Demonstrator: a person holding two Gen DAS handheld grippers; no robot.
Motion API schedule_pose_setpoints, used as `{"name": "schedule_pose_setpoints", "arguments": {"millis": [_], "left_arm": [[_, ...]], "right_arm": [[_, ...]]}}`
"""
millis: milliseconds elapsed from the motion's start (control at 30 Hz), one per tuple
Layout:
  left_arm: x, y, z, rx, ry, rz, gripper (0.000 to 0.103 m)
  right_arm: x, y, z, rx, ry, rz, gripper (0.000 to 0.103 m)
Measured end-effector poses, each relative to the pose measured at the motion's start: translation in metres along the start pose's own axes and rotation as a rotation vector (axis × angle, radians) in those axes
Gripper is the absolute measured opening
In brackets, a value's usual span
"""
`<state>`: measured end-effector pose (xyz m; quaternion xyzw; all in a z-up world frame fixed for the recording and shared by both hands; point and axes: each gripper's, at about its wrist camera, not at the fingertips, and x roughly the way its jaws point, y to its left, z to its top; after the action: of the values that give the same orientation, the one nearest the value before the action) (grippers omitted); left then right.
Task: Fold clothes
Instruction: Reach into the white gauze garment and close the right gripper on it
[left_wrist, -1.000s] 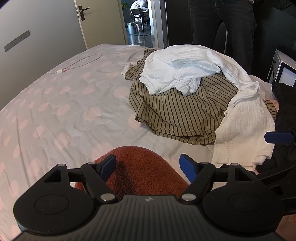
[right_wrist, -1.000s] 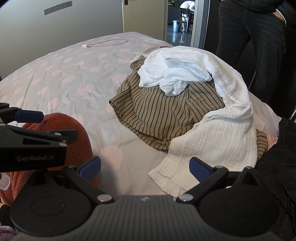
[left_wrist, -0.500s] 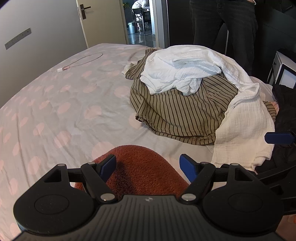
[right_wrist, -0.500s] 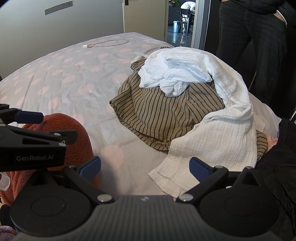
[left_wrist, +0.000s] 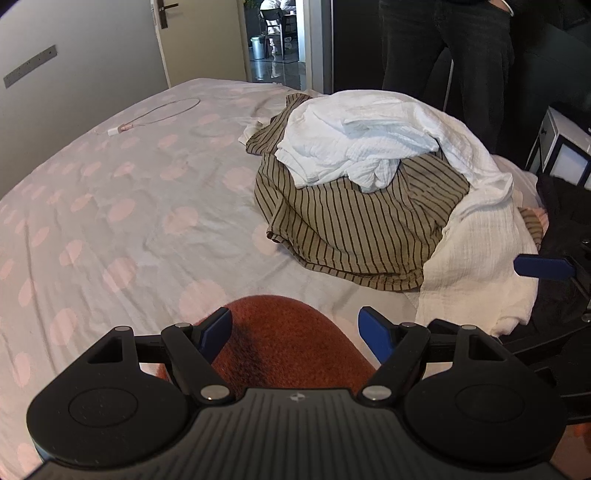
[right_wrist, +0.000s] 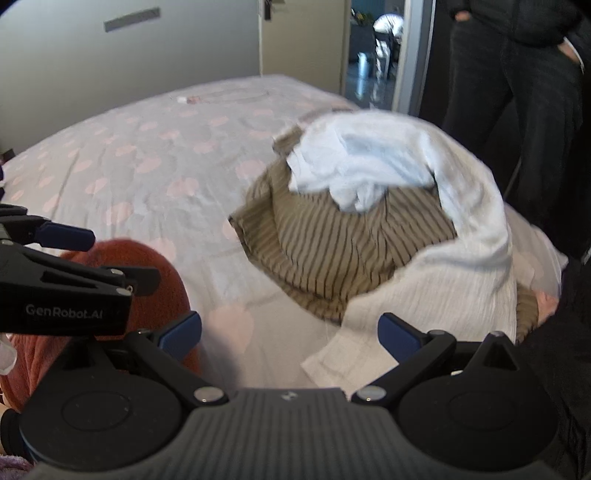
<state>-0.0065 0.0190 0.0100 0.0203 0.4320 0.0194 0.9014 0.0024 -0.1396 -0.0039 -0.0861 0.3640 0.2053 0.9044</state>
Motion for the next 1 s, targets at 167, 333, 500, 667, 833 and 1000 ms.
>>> {"name": "schedule_pose_setpoints", "arguments": {"millis": [167,333,500,667,833,1000], "left_arm": [[0.001,0.012,0.013,0.004,0.002,-0.024,0.089],[0.014,0.033,0.029,0.039,0.023,-0.005,0.089],[0.040,0.066,0.043,0.019,0.048,0.040,0.089],[0.066,0.099,0.049,0.006,0.092,0.064,0.089],[0.086,0.131,0.047,-0.034,0.131,0.090,0.089],[0.104,0.163,0.043,-0.083,0.169,0.113,0.089]], "right_arm": [[0.004,-0.001,0.012,-0.118,-0.118,0.010,0.103],[0.033,-0.029,0.044,-0.152,-0.132,-0.078,0.101],[0.084,-0.075,0.084,-0.126,-0.077,-0.176,0.101],[0.145,-0.105,0.123,-0.210,-0.024,-0.252,0.101],[0.199,-0.130,0.164,-0.219,0.055,-0.284,0.089],[0.231,-0.140,0.181,-0.175,0.182,-0.252,0.059]]}}
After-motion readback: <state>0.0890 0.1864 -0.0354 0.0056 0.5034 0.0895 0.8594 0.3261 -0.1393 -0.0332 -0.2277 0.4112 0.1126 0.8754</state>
